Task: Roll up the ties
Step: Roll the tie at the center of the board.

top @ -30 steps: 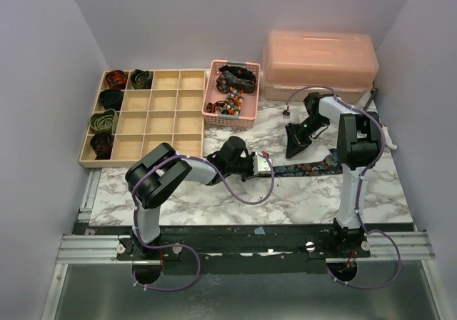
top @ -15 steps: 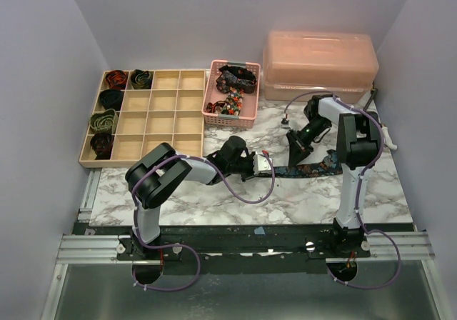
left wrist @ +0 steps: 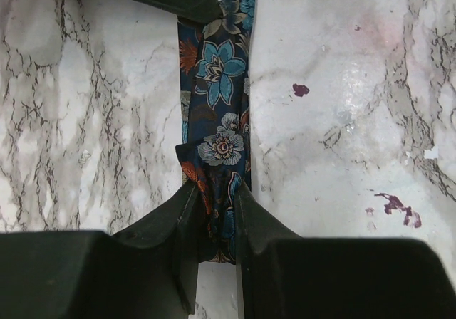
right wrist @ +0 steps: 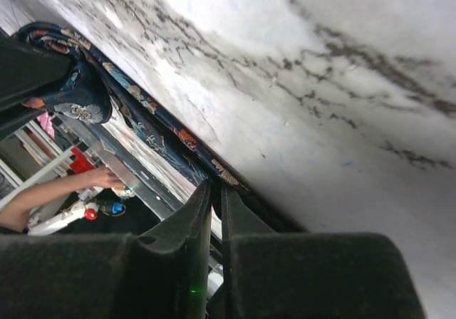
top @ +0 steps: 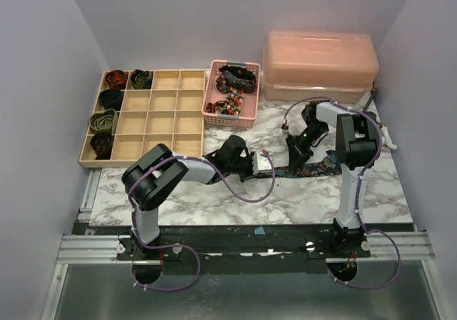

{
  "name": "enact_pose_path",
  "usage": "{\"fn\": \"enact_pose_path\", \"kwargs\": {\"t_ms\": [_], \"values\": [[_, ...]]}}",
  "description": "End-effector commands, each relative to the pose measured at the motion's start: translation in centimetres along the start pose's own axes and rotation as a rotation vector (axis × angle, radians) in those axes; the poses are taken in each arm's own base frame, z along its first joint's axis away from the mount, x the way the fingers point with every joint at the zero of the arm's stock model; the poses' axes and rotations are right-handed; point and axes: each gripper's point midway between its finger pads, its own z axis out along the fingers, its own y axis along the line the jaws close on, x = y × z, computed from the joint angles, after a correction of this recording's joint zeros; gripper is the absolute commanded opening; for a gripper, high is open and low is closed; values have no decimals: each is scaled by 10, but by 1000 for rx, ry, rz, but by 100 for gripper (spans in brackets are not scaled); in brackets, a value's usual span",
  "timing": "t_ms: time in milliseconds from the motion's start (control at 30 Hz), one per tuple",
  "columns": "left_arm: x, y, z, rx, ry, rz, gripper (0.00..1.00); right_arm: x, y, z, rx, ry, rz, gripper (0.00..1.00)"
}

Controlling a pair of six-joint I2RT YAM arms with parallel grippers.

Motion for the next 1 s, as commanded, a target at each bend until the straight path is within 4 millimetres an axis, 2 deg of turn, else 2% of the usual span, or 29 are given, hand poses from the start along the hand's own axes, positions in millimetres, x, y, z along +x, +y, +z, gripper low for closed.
{"fn": "enact_pose_path", "kwargs": {"t_ms": [0, 133, 200, 267, 433, 533, 600, 733, 833, 967], "values": [[22, -21, -22, 62, 96, -87, 8, -25, -44, 3, 160, -38, -10, 12], [20, -21, -31, 82, 123, -130, 8, -19, -49, 8, 174, -27, 15, 12], [21, -23, -30, 105, 149, -163, 8, -17, -46, 11, 153, -29, 26, 13], [26, -28, -28, 127, 170, -187, 8, -22, -37, 8, 123, -58, 20, 18], [52, -38, -26, 153, 253, -228, 9, -48, 16, -28, -15, -207, -92, 44], [58, -39, -25, 156, 267, -227, 10, -52, 52, -44, -133, -248, -117, 53], [58, -37, -22, 157, 272, -236, 11, -48, 71, -46, -210, -248, -115, 52], [58, -35, -20, 155, 274, -238, 12, -39, 94, -32, -281, -212, -106, 40], [57, -33, -17, 152, 272, -240, 13, -31, 97, -13, -298, -167, -98, 34], [58, -32, -17, 147, 275, -242, 13, -28, 93, 11, -302, -125, -79, 30]]}}
